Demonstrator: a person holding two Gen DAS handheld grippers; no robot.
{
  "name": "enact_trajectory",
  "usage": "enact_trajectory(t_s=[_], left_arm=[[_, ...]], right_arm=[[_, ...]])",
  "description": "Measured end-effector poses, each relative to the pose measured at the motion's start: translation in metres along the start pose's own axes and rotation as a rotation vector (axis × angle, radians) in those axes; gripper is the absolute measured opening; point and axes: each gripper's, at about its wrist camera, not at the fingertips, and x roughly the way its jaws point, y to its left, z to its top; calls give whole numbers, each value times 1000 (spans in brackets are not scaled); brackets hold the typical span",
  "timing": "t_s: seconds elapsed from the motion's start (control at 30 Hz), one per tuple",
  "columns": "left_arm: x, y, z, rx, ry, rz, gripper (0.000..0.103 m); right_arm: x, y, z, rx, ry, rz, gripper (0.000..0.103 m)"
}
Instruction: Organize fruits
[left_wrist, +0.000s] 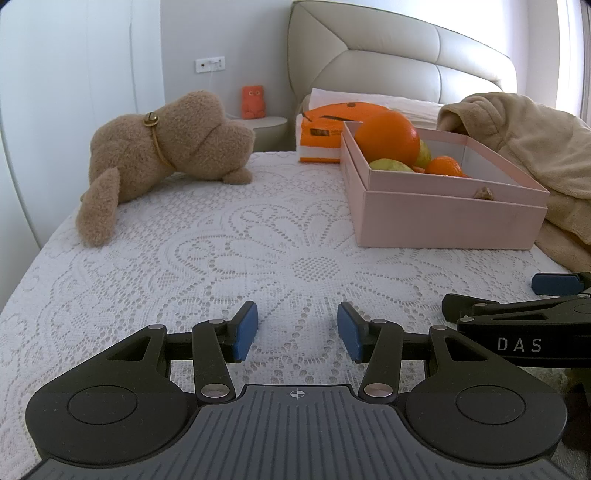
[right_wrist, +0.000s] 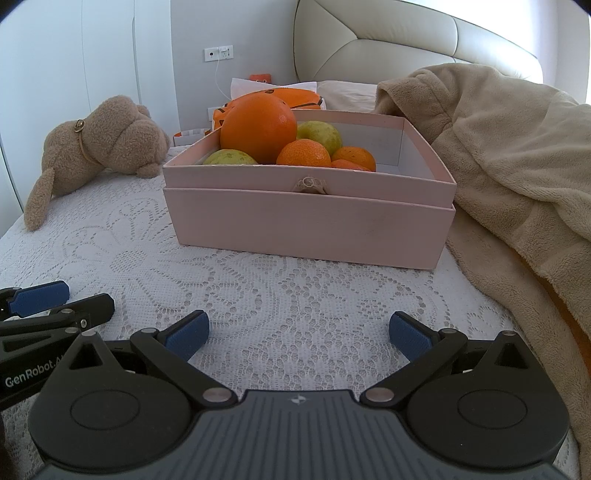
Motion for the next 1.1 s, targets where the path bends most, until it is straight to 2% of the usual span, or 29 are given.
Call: enact_trajectory(t_s=[1.1], left_arm=[[-1, 2, -1, -18, -3, -14, 53]], right_arm=[[1, 0, 0, 2, 0, 1, 103]])
